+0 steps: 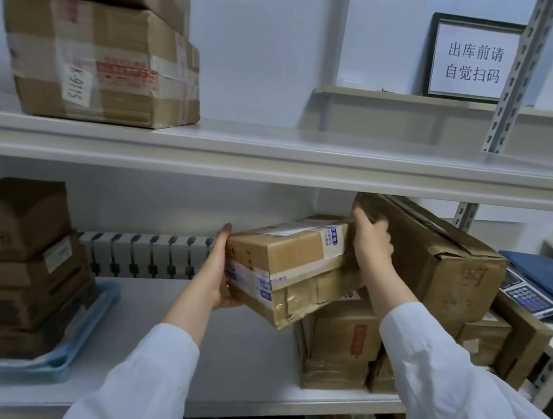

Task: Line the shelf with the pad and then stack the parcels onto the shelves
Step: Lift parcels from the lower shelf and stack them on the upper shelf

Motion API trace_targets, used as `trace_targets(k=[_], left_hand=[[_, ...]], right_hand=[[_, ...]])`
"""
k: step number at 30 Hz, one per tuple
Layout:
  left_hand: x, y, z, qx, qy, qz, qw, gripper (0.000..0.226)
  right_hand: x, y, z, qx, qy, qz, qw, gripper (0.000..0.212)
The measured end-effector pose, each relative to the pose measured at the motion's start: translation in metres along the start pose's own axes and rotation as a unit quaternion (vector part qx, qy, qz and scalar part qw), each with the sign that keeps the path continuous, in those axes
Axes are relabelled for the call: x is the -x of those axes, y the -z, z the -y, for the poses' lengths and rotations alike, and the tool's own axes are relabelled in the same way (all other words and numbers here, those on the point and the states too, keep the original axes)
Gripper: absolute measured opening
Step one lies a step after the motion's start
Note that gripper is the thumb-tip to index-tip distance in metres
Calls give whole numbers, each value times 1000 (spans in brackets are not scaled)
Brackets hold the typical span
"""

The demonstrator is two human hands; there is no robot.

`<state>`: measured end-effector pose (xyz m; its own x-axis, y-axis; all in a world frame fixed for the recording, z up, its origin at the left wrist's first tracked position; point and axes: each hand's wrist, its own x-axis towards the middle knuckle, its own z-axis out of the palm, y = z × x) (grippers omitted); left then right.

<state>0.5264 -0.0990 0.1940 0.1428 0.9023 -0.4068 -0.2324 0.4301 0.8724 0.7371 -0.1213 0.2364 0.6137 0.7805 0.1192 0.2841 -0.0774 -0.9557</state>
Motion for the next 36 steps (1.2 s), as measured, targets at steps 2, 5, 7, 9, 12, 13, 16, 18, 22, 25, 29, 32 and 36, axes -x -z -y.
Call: trace_targets(k=[2,5,7,9,12,13,16,18,22,25,29,32,36], left_hand=[[7,8,-7,-32,-10,-5,999,82],[16,24,-17,-96,-37,-8,995,92],[28,36,-26,-158,-76,19,984,90],[40,45,-34,-225,-109,67,966,88],[62,50,-47,-269,-132,137,944,74],[67,51,-51,-262,-142,160,941,78],[76,57,-62,-152,-172,216,949,77],[86,61,-69,-109,-181,233,949,47],[93,71,-83,-103,-189,227,950,53],[99,83,-99,-81,-180,205,959,61],[113,97,-117,-11,-182,233,955,68],[126,101,-128,32,-209,259,942,67],[134,98,-139,107,-239,251,932,63]], right_hand=[[9,-4,4,8,11,12,1000,76],[24,-7,12,1,9,27,1000,68],[29,-7,18,-6,-3,28,1000,66],[34,-4,24,-13,-22,25,999,65],[43,1,32,-16,-21,32,999,54],[45,2,34,-21,-19,34,999,54],[43,2,39,-35,-12,50,998,48],[49,2,50,-33,-9,55,998,47],[65,6,74,-18,-40,76,996,80],[79,11,94,-19,-37,105,994,84],[83,29,121,-107,17,142,984,55],[91,40,142,-192,76,155,966,46],[101,45,161,-297,163,172,925,39]])
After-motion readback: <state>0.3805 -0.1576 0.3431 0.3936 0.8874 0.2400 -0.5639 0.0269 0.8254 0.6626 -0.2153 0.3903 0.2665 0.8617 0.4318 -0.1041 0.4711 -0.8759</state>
